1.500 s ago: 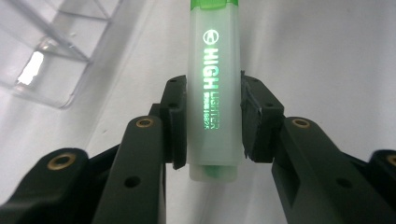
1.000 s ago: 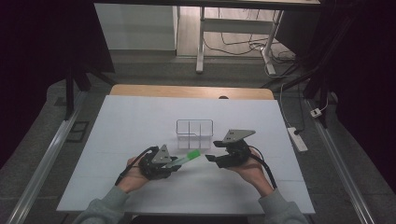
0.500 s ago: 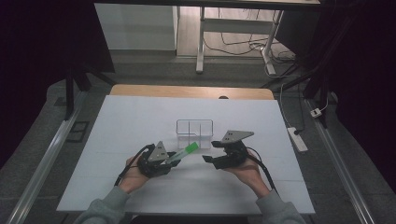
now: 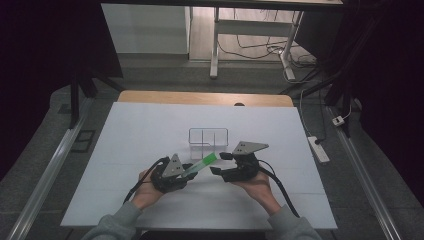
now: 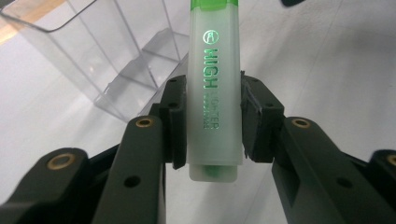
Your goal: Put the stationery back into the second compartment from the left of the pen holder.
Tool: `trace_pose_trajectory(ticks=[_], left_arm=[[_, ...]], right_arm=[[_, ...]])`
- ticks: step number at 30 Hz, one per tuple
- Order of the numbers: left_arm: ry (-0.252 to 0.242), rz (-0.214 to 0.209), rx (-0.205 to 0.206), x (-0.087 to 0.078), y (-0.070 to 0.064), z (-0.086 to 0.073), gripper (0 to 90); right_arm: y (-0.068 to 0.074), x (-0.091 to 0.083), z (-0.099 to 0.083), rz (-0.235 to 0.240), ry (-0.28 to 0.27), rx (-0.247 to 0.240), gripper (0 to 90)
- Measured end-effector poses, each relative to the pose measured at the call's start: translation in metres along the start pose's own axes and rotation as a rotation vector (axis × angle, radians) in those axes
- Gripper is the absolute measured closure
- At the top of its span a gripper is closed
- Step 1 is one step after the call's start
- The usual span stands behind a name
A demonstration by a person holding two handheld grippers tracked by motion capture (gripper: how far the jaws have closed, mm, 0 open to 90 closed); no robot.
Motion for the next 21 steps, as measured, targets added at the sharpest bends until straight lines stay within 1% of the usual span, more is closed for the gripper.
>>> trace_pose_trajectory(ticks=[5,8,11,14,16,18,21], left_arm=[[-0.006,0.002,0.009,0.005,-0.006,0.001,64.8],[-0.001,0.006,0.014,0.008,-0.009,0.001,64.8],[-0.007,0.013,0.006,0.009,-0.011,0.001,64.7],[-0.005,0.021,0.007,0.012,-0.013,0.001,64.7],[-0.002,0.029,0.013,0.014,-0.015,0.001,64.8],[0.008,0.046,0.028,0.016,-0.017,0.002,64.7],[0.02,0.05,0.036,0.019,-0.019,0.002,64.6]], right_arm=[[0.002,0.006,-0.003,0.017,-0.002,0.016,35.3],[0.003,0.007,-0.003,0.024,-0.016,0.028,36.9],[0.004,0.007,-0.003,0.007,-0.018,0.024,39.0],[0.003,0.007,-0.003,0.006,-0.036,0.047,41.5],[0.003,0.007,-0.003,0.002,-0.042,0.048,43.7],[0.003,0.007,-0.002,-0.002,-0.049,0.055,45.5],[0.002,0.007,-0.003,0.004,-0.062,0.066,46.6]])
Point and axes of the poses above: each handheld gripper's, and its own axes: x roughly forward along the jaws, z roughly out of its top, y roughly to its left, the point moved 1 cm from there along x, roughly forward along the jaws, and after that the axes turned 4 degrees about -x, right-handed, at the moved point
